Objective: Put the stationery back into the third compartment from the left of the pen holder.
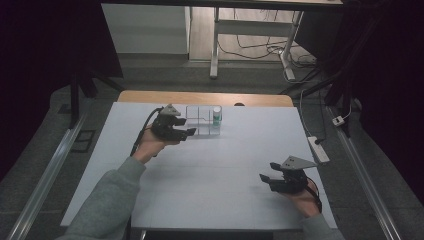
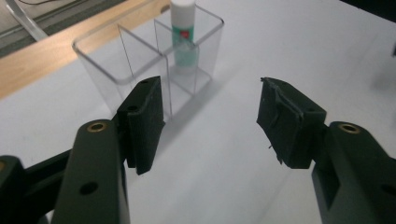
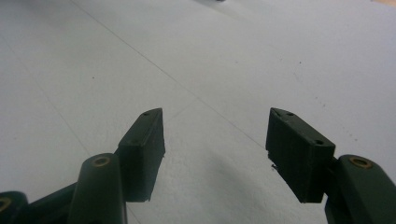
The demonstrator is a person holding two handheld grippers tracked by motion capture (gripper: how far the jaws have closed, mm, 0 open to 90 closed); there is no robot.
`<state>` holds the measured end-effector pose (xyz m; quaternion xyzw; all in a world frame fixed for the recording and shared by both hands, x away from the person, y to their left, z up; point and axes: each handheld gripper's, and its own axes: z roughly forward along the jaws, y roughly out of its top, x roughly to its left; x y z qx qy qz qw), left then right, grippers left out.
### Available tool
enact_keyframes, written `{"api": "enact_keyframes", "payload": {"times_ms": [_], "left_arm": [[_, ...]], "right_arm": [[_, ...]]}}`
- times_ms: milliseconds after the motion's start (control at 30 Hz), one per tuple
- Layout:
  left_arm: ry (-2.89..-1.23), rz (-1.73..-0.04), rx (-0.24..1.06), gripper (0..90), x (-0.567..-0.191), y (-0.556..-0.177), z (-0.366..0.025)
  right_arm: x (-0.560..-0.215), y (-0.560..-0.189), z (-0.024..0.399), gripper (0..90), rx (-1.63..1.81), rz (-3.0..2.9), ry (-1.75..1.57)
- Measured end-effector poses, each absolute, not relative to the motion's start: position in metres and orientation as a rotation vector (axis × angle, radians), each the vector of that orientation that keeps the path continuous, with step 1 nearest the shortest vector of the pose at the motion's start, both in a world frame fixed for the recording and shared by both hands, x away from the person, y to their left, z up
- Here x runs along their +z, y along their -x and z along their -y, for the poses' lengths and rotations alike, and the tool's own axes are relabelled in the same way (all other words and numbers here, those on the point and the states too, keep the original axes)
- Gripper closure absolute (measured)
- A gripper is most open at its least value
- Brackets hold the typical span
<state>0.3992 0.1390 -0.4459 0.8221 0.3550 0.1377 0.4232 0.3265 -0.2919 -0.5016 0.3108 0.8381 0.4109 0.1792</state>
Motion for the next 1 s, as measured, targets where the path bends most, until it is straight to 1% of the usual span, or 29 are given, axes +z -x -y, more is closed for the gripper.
{"api": "enact_keyframes", "payload": {"times_ms": [133, 233, 367, 533, 800, 1000], "left_arm": [[-2.062, -0.895, 0.338, 39.5, -0.453, -0.378, -0.152], [-2.024, -0.918, 0.317, 39.2, -0.460, -0.362, -0.163], [-1.999, -0.943, 0.348, 39.2, -0.468, -0.343, -0.174], [-1.997, -0.941, 0.347, 38.7, -0.476, -0.322, -0.186], [-2.025, -0.970, 0.347, 38.1, -0.498, -0.299, -0.197], [-2.000, -0.999, 0.337, 37.7, -0.509, -0.289, -0.206]], "right_arm": [[-0.502, -0.328, 0.293, 36.6, 1.157, -2.373, -0.885], [-0.503, -0.328, 0.294, 36.6, 1.162, -2.367, -0.889], [-0.503, -0.328, 0.296, 36.2, 1.158, -2.368, -0.894], [-0.503, -0.329, 0.298, 36.1, 1.161, -2.366, -0.898], [-0.504, -0.330, 0.297, 35.2, 1.150, -2.370, -0.895], [-0.504, -0.330, 0.298, 35.2, 1.148, -2.361, -0.900]]}}
